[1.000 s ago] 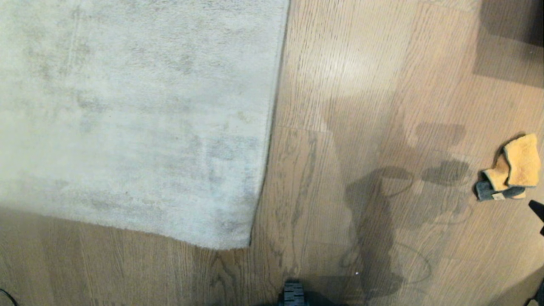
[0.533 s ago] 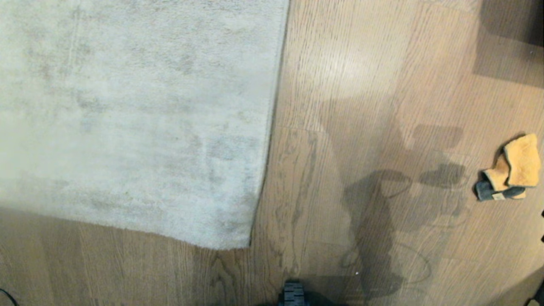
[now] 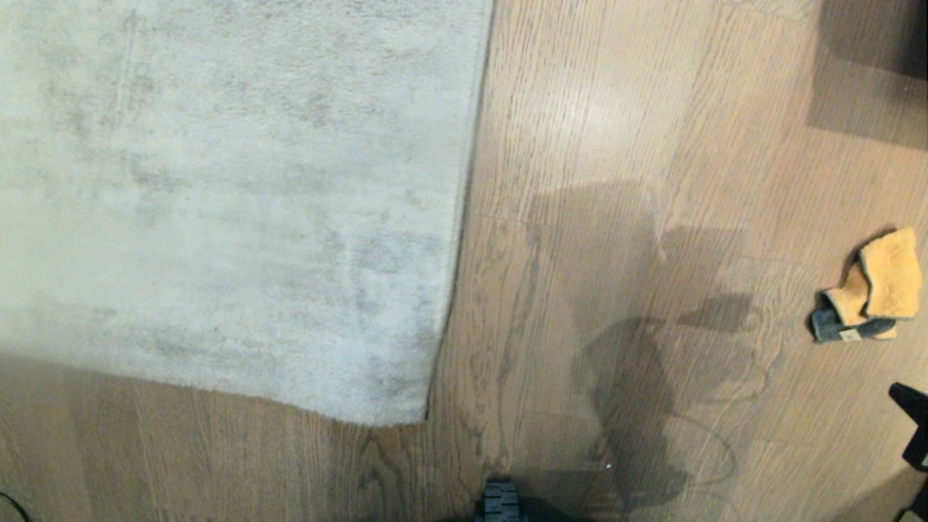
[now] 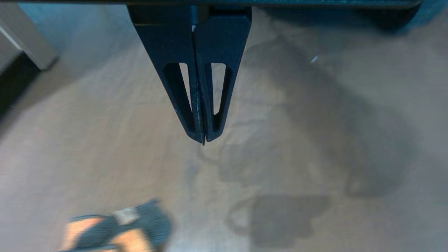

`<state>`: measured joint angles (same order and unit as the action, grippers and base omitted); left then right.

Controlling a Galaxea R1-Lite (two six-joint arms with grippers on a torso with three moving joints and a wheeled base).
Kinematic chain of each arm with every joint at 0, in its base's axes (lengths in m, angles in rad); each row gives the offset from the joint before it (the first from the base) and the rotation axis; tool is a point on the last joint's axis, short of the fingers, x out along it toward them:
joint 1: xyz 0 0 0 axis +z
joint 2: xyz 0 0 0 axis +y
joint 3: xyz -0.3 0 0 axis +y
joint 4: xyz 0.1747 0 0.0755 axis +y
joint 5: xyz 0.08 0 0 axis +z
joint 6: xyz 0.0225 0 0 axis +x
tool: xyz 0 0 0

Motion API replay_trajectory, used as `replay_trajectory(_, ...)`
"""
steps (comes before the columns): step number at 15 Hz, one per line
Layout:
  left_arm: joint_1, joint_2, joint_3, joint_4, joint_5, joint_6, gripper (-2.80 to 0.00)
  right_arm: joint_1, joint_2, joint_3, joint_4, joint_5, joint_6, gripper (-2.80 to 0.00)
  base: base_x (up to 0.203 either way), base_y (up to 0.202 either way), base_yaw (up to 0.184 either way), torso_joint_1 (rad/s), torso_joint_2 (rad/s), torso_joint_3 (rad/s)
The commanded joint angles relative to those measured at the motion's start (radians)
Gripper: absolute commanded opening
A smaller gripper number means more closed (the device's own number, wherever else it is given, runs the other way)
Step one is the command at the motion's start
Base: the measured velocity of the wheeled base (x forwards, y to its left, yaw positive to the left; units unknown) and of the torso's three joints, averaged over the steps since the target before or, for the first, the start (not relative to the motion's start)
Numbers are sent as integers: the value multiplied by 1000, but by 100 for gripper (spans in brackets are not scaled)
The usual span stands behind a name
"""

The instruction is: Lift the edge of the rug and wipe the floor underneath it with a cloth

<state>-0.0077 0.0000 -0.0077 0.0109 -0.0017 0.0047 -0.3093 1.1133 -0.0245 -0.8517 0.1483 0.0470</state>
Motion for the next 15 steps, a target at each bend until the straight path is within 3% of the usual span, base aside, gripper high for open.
replay_trajectory(1,0,0,0,0,0,0,-280,70,-134,20,59,0,-10,-280,0,0,0,0,0,0)
replay_trajectory(7,0,0,0,0,0,0,-280,208,-486,24,415,-7,-54,-280,0,0,0,0,0,0)
replay_trajectory(10,0,0,0,0,0,0,-280,273,-600,24,544,-94,-91,-280,0,0,0,0,0,0)
replay_trajectory(15,0,0,0,0,0,0,-280,283,-764,24,717,-133,-106,-280,0,0,0,0,0,0)
